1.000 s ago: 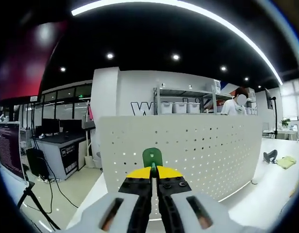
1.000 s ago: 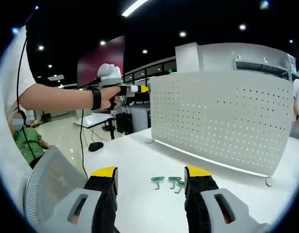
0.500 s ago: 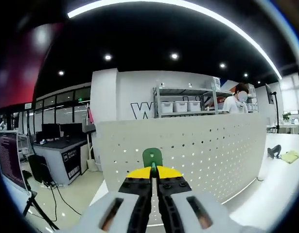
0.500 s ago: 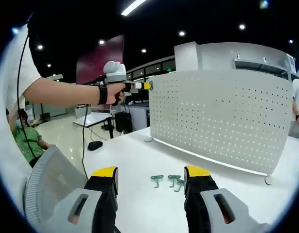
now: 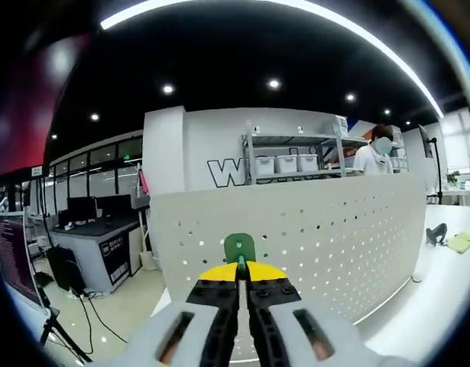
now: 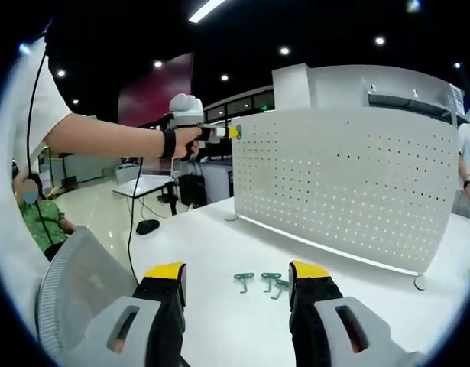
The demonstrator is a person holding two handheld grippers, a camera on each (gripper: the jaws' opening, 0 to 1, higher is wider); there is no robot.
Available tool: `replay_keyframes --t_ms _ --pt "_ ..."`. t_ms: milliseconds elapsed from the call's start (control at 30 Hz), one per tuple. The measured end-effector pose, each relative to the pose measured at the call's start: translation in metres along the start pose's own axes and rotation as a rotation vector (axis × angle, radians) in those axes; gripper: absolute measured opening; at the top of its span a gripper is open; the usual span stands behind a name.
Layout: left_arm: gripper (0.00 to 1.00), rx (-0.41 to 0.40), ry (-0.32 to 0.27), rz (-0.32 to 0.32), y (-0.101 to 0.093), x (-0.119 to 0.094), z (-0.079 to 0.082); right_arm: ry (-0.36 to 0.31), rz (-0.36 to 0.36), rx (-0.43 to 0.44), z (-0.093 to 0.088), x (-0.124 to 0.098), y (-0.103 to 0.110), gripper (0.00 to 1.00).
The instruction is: Insert the hook assembly into the mounting plate slot until the hook locks in place.
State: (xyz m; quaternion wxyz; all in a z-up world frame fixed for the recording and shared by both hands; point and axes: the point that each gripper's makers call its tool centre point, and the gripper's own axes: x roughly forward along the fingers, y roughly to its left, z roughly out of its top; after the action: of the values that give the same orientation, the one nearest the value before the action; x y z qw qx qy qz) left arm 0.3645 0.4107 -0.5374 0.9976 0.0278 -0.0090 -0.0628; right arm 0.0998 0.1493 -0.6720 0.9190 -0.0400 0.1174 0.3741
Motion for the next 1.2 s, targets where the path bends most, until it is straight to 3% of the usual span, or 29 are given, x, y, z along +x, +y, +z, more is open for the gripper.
replay_keyframes --t_ms 733,833,933,1200 --pt "0.02 0.032 0.005 0.006 0.017 0.034 0.011 0.018 -0.024 -0.001 -0.003 -0.001 -0.007 0.54" --pt "0.02 0.081 0.008 -0.003 0.015 0.038 0.013 0.022 -0.028 -0.013 -0.004 -0.001 -0.008 0.53" --pt "0.02 0.036 0.004 0.002 0.019 0.044 0.016 0.026 -0.028 -0.007 -0.005 0.0 -0.008 0.53" --pt "0.02 0.045 0.033 0.003 0.021 0.052 0.007 0.033 -0.037 -0.007 -0.006 0.0 -0.011 0.53"
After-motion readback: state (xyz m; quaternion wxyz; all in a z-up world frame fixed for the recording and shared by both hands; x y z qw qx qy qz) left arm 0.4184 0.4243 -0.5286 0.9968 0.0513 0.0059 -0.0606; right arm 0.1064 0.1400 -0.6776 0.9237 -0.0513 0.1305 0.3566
